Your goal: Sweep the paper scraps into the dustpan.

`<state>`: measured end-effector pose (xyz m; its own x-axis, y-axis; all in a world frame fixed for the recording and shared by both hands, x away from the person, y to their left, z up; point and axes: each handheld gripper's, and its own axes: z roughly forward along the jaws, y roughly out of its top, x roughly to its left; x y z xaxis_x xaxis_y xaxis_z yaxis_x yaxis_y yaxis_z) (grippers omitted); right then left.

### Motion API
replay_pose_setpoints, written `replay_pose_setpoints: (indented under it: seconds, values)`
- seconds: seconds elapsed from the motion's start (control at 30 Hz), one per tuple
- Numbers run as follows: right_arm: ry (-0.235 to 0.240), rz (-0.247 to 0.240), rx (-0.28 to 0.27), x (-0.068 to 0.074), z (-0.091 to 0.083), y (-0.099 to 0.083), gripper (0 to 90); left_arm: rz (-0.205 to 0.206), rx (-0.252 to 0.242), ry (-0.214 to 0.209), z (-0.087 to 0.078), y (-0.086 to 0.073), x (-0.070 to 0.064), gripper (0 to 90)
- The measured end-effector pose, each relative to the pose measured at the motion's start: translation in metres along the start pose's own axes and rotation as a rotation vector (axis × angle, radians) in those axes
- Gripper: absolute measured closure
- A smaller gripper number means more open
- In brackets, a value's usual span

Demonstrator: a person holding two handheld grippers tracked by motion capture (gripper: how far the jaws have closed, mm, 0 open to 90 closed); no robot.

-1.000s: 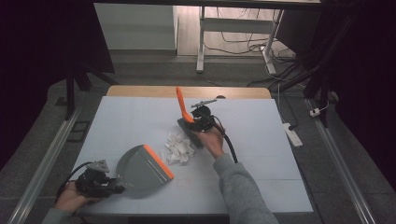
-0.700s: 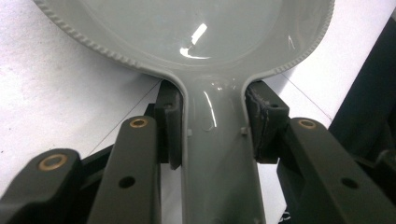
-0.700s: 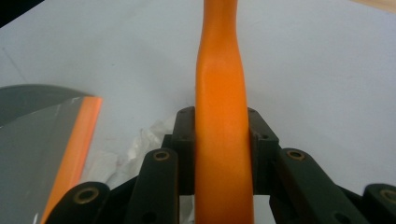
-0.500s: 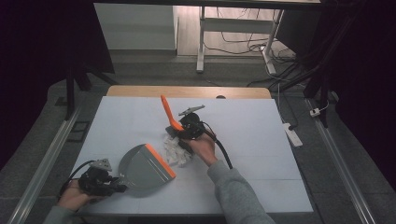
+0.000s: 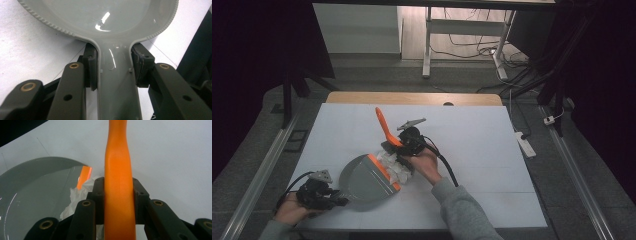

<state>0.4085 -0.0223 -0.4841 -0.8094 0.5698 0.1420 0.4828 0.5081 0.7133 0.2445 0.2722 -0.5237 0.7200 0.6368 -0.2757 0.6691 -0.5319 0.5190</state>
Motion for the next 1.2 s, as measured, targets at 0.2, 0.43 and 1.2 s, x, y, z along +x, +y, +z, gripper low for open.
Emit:
replay_pose_setpoints:
  seconds: [0.2, 0.43, 1.2]
  values:
    - [0.017, 0.004, -0.005, 0.003, 0.001, -0.001, 70.4, 0.000, 0.000, 0.000, 0.001, 0.001, 0.000, 61.4]
    - [0.089, 0.015, -0.013, 0.016, 0.003, -0.002, 70.4, 0.002, 0.001, 0.001, 0.003, 0.004, -0.002, 61.4]
    - [-0.092, 0.066, -0.060, -0.035, -0.031, 0.000, 70.3, 0.000, -0.001, -0.004, 0.003, 0.001, -0.002, 61.3]
